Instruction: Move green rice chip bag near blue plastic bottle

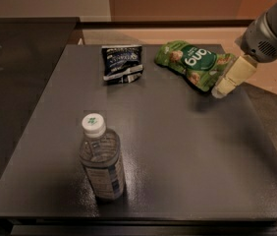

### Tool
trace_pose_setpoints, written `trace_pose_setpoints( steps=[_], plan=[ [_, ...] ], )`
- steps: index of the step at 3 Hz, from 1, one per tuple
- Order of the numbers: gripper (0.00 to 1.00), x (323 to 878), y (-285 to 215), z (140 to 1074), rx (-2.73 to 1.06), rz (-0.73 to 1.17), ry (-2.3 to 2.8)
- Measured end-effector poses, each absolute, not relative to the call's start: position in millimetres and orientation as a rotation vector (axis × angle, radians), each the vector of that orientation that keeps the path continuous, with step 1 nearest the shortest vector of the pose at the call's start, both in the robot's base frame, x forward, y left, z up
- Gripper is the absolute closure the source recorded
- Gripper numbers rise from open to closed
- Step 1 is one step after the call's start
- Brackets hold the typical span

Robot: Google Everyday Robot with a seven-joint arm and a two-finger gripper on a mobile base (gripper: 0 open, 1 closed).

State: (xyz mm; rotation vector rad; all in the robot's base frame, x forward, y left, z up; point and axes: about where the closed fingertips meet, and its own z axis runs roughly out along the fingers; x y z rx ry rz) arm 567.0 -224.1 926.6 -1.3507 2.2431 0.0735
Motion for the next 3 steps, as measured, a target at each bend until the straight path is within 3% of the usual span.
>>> trace_pose_setpoints(
  steps=[3],
  plan=[
    [0.0, 673, -230, 889, -1.142, 0.161, 2.311]
  ],
)
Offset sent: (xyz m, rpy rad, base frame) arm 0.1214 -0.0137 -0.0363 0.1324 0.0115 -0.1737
